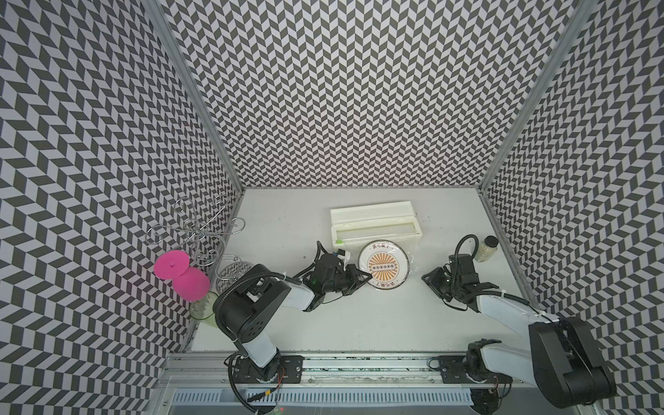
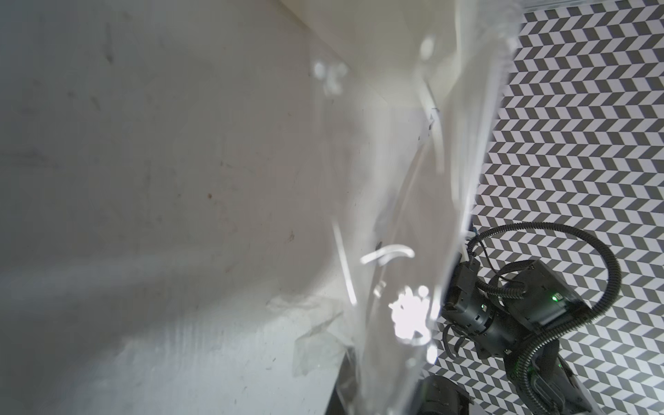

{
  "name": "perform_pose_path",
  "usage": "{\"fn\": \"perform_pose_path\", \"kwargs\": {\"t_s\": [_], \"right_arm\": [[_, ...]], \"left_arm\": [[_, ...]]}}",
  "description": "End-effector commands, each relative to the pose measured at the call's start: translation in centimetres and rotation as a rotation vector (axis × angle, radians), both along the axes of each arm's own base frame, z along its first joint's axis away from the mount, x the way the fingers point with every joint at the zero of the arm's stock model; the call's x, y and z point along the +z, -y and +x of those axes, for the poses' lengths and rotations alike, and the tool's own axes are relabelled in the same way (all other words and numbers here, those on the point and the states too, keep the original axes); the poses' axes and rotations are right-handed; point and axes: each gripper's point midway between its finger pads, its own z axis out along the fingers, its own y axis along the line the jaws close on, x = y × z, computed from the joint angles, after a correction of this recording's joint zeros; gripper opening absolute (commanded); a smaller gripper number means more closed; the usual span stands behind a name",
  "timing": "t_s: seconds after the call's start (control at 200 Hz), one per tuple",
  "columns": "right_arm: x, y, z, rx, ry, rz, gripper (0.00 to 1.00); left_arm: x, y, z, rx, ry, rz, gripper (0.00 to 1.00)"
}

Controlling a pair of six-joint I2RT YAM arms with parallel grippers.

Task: Wrap the plate with plastic wrap
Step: Pick up the plate at the center of the board, then cover the plate with plastic wrap.

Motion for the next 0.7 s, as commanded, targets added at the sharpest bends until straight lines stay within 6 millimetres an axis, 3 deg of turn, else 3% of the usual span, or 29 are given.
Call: {"fn": "perform_pose_path", "kwargs": {"t_s": [0.0, 0.12, 0.195, 0.361, 0.696], "right_arm": [[0.4, 0.8, -2.6, 0.07, -0.087, -0.072, 0.46], [5.8, -0.7, -1.0, 0.136, 0.065, -0.056, 0.52], [7.6, -2.1, -0.9, 0.19, 0.081, -0.072, 0.54], [6.9, -6.8, -0.9, 0.328, 0.018, -0.012, 0.54], [7.0, -12.7, 2.8, 0.417, 0.117, 0.187, 0.4]], "left_arm": [[1.0, 0.2, -0.6, -0.042, 0.003, -0.028, 0.0], [0.9, 0.2, -0.5, -0.046, 0.009, -0.017, 0.0], [0.9, 0.2, -0.4, -0.045, 0.014, -0.016, 0.0], [1.1, 0.3, -0.5, -0.051, 0.02, -0.017, 0.0], [1.1, 1.4, -1.0, -0.094, 0.03, -0.018, 0.0]]}}
